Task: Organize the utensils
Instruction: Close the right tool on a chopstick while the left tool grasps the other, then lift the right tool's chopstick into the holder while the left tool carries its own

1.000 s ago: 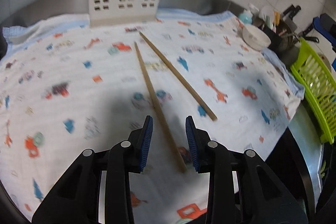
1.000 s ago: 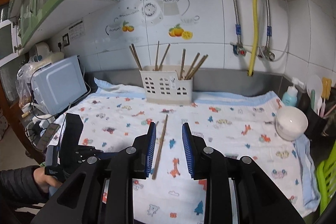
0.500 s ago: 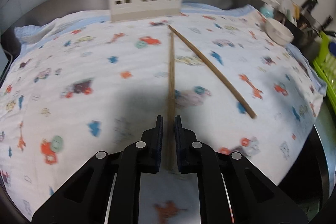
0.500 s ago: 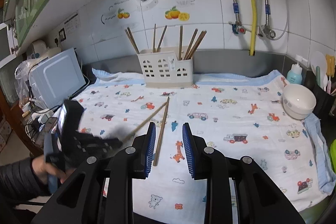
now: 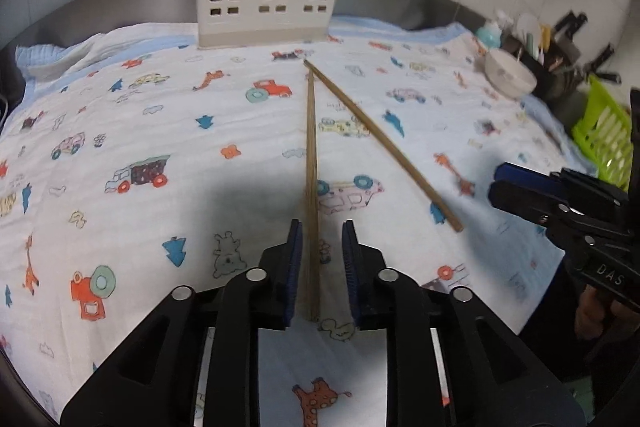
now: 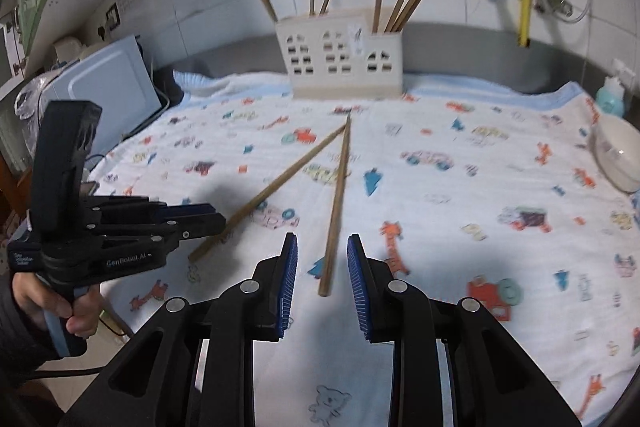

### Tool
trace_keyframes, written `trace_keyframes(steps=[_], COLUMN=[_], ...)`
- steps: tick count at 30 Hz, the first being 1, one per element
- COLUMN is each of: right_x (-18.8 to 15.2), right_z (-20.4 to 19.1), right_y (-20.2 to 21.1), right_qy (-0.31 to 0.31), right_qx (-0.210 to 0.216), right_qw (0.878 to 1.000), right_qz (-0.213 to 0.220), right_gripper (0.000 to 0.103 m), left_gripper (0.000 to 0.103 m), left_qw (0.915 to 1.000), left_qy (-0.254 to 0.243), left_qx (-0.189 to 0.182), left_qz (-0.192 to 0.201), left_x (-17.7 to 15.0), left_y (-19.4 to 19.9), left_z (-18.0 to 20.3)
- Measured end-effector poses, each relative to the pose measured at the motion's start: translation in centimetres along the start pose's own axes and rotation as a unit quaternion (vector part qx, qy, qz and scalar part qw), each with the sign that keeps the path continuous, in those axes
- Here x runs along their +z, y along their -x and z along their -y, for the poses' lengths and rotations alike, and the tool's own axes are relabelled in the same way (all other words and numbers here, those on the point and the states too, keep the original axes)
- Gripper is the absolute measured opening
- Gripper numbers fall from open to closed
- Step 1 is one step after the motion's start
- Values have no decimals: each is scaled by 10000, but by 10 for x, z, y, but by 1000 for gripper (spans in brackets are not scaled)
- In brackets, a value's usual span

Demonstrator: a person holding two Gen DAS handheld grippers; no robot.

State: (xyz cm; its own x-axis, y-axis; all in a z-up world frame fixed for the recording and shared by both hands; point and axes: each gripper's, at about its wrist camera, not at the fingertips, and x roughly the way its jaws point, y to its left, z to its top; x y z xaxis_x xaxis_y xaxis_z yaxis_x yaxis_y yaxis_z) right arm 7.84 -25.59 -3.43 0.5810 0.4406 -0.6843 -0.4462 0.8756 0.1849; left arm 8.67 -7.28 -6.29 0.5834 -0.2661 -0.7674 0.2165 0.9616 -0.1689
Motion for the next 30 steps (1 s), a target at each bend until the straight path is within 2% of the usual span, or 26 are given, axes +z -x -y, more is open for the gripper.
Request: trace_keyframes(steps=[5, 7, 9, 13, 15, 22, 30], right_x=[-5, -7, -10, -13, -13, -9, 10], right_z=[-3, -2, -3, -8, -8, -3, -7], right_y=[-24, -31, -39, -40, -40, -33, 5], right_qy=[0, 19, 6, 160, 192, 90, 192], right_qx=[-92, -197, -247, -509, -581, -534, -510], right_qw=[9997, 9993, 9988, 9979, 9975, 9981, 9984], right_qz=[-239, -317, -417, -362, -354, -288, 128], right_gripper=[24, 23, 19, 14, 8, 6, 6], left_gripper=[21, 8, 6, 7, 7, 8, 6], left_qw=[9998, 9997, 9998, 9998, 9998, 9993, 9993], left_qy=[-148, -169, -149, -90, -69, -280, -291], left_qx=[50, 119, 131, 163, 173, 239, 217], left_qz=[-114, -101, -76, -73, -58, -33, -100], left_x=[-3, -1, 1, 4, 3, 3, 6], left_y=[-10, -11, -13, -14, -14, -17, -17], left_z=[-4, -8, -14, -15, -13, -7, -8])
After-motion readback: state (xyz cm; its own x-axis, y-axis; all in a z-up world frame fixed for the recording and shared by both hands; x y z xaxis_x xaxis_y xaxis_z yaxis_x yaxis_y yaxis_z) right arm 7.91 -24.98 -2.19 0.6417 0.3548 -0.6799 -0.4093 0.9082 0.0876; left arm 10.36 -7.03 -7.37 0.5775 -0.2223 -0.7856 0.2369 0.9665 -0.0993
